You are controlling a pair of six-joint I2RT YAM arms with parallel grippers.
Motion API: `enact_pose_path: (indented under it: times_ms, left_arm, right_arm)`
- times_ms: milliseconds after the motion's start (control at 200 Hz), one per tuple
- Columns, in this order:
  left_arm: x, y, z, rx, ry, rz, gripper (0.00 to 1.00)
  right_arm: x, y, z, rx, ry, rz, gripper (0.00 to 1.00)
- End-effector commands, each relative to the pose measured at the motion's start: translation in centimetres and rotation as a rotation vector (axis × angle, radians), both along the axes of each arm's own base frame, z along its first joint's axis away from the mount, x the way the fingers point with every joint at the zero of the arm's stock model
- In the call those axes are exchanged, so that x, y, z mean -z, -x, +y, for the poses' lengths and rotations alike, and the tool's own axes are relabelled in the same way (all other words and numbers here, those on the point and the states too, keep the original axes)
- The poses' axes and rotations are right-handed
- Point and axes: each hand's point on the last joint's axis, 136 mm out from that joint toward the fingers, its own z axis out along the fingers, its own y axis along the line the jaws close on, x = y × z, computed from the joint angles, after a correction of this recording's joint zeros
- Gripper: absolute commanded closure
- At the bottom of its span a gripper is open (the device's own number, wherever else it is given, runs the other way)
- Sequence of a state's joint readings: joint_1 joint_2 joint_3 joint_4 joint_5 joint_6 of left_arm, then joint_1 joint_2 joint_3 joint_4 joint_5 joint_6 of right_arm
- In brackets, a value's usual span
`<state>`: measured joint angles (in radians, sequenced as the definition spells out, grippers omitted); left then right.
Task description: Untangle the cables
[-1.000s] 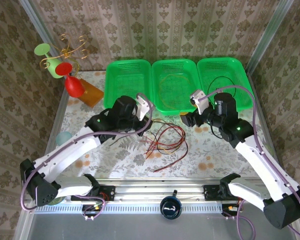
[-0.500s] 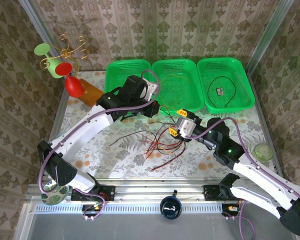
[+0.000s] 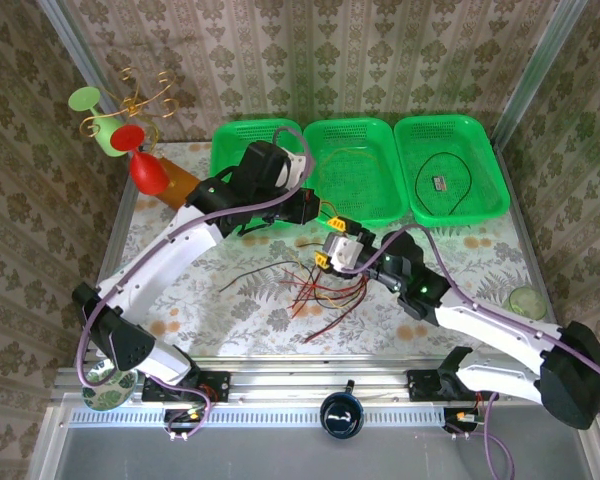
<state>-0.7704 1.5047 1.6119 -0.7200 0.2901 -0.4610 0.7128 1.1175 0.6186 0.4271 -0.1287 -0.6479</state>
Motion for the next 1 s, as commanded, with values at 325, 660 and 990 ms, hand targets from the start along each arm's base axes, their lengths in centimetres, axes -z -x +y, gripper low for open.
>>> enact_pose_path:
  times_ms: [325, 660, 990]
  left_arm:
    - [-0.8, 0.6, -0.1, 0.007, 0.02, 0.042, 1.0]
    - [-0.9, 0.7, -0.3, 0.012, 0.035, 0.054, 1.0]
    - [-1.7, 0.4, -0.5, -0.006, 0.058, 0.065, 1.0]
  right_arm:
    - [-3.7, -3.4, 1.0, 0.0, -0.159, 0.023, 0.32]
    - [-2.9, -7.3, 0.5, 0.15, -0.164, -0.065, 0.41]
    - [-3.8, -8.7, -0.2, 0.241, -0.282, -0.164, 0.4]
